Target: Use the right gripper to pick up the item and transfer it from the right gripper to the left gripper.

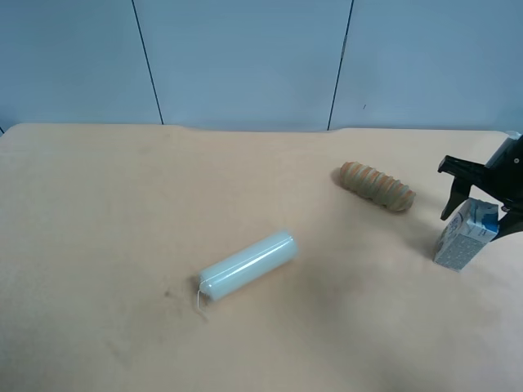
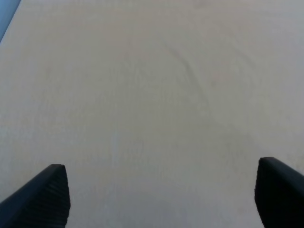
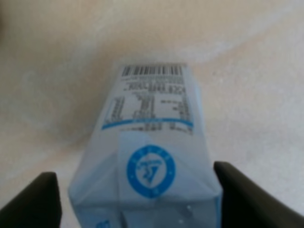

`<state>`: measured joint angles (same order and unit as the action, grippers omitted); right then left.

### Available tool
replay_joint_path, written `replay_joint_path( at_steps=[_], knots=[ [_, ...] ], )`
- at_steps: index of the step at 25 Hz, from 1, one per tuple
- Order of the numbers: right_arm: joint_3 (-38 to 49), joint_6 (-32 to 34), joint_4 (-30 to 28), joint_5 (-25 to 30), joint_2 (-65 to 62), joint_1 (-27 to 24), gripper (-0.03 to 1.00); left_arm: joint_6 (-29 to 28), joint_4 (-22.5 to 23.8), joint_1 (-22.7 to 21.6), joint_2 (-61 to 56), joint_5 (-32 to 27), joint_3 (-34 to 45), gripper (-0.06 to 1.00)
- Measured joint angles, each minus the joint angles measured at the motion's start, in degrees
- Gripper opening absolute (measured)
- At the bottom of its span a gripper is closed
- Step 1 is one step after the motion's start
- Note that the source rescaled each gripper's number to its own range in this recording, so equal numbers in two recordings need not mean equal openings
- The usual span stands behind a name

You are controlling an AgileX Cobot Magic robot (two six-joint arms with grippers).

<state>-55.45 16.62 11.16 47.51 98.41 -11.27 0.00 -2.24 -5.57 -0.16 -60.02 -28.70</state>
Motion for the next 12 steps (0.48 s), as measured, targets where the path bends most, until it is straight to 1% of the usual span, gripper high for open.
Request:
replay_joint_path(
  at_steps=[3, 4, 6, 9, 10, 12],
  knots=[
    [0.0, 0.0, 0.0, -0.05, 0.0, 0.0, 0.39, 0.0, 0.0, 0.0, 0.0, 0.0, 0.0, 0.84],
    [0.0, 0.0, 0.0, -0.05, 0.0, 0.0, 0.36, 0.0, 0.0, 0.0, 0.0, 0.0, 0.0, 0.84],
    [0.0, 0.0, -0.13, -0.05, 0.0, 0.0, 0.25, 0.0, 0.0, 0.0, 0.0, 0.0, 0.0, 0.84],
    [0.0, 0.0, -0.25, 0.07, 0.0, 0.0, 0.03, 0.0, 0.0, 0.0, 0.0, 0.0, 0.0, 0.84],
    [0.0, 0.0, -0.4, 0.07, 0.0, 0.0, 0.01, 0.0, 0.0, 0.0, 0.0, 0.0, 0.0, 0.84],
    [0.0, 0.0, -0.44, 0.07, 0.0, 0.0, 0.01, 0.0, 0.0, 0.0, 0.0, 0.0, 0.0, 0.84]
  ],
)
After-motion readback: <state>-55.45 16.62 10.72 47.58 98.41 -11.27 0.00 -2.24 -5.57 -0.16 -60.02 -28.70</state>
